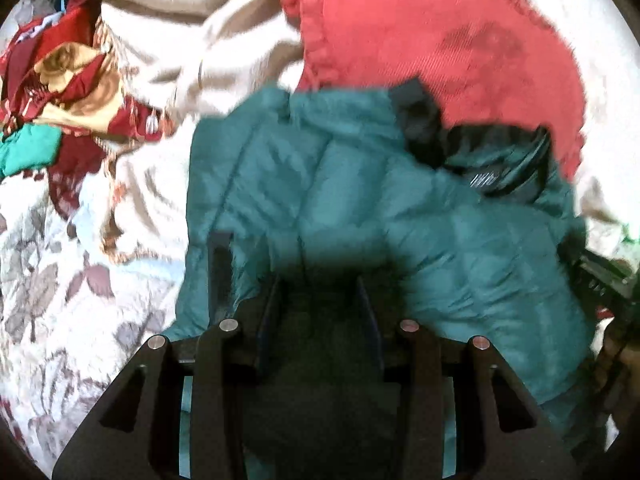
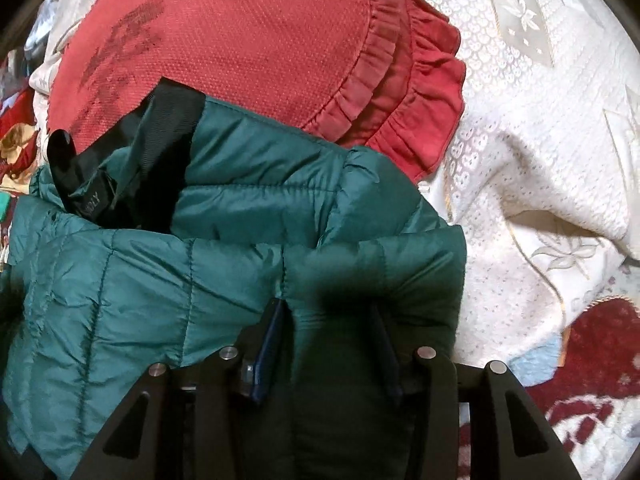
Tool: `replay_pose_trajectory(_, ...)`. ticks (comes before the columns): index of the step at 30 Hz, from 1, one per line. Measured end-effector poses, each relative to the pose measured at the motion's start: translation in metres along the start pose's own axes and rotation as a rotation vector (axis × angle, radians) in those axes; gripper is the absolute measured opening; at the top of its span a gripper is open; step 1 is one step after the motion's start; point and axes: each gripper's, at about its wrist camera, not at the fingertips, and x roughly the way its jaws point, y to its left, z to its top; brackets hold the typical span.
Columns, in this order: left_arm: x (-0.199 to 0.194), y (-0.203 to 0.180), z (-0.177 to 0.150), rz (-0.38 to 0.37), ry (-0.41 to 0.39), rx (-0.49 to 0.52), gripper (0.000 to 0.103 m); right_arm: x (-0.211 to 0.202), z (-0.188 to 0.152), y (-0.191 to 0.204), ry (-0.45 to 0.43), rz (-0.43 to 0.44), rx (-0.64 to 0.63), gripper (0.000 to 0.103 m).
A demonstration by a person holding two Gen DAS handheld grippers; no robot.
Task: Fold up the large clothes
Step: 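Press the folded jacket flat with the left gripper while the right gripper smooths it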
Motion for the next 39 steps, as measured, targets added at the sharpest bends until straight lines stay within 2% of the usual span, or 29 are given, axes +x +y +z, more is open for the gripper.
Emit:
replay_pose_trajectory(3, -0.013, 0.001, 0.005, -0.032, -0.040, -0.008, 0.040, -0.023, 0.006, 0.004, 0.005, -0.008, 0.028, 0.043)
replay_pose_trajectory(4, -0.014, 0.001, 0.005, -0.041, -0.038, -0.006, 0.044, -0.035, 0.006, 0.008, -0.006, 0.004, 0.040, 0.043)
replay_pose_trajectory(6, -0.011, 0.000, 0.006, -0.055, -0.022, -0.001, 0.046, -0.052, 0.007, 0.021, -0.021, 0.025, 0.048, 0.043)
replay_pose_trajectory(10, 0.021, -0.006, -0.002, -0.012, 0.099, 0.046, 0.049, -0.080, -0.007, 0.042, -0.026, 0.121, 0.092, 0.065)
replay_pose_trajectory(14, 0.034, -0.015, -0.013, 0.041, 0.104, 0.095, 0.050, -0.068, -0.019, 0.073, 0.023, 0.189, 0.039, 0.066)
replay_pose_trajectory(17, 0.036, -0.018, -0.016, 0.056, 0.104, 0.109, 0.050, -0.038, -0.032, 0.089, 0.087, 0.154, -0.035, 0.071)
replay_pose_trajectory(21, 0.037, -0.020, -0.016, 0.062, 0.106, 0.110, 0.050, -0.028, -0.036, 0.091, 0.102, 0.150, -0.036, 0.073)
replay_pose_trajectory(22, 0.037, -0.018, -0.014, 0.064, 0.105, 0.111, 0.050, -0.028, -0.036, 0.091, 0.100, 0.147, -0.036, 0.076)
replay_pose_trajectory(25, 0.036, -0.019, -0.014, 0.062, 0.105, 0.109, 0.050, -0.026, -0.037, 0.086, 0.116, 0.115, -0.003, 0.103)
replay_pose_trajectory(29, 0.037, -0.018, -0.014, 0.064, 0.105, 0.110, 0.051, -0.024, -0.039, 0.078, 0.123, 0.150, 0.030, 0.103)
replay_pose_trajectory(34, 0.037, -0.018, -0.014, 0.066, 0.104, 0.111, 0.051, -0.027, -0.035, 0.083, 0.134, 0.114, 0.002, 0.103)
replay_pose_trajectory(35, 0.037, -0.018, -0.014, 0.067, 0.104, 0.112, 0.051, -0.036, -0.033, 0.082, 0.120, 0.099, 0.001, 0.103)
replay_pose_trajectory(37, 0.037, -0.018, -0.014, 0.070, 0.102, 0.115, 0.051, -0.055, -0.022, 0.089, 0.019, 0.076, -0.013, 0.103)
replay_pose_trajectory(39, 0.037, -0.018, -0.014, 0.067, 0.099, 0.113, 0.052, -0.066, -0.013, 0.093, -0.056, 0.090, -0.027, 0.103)
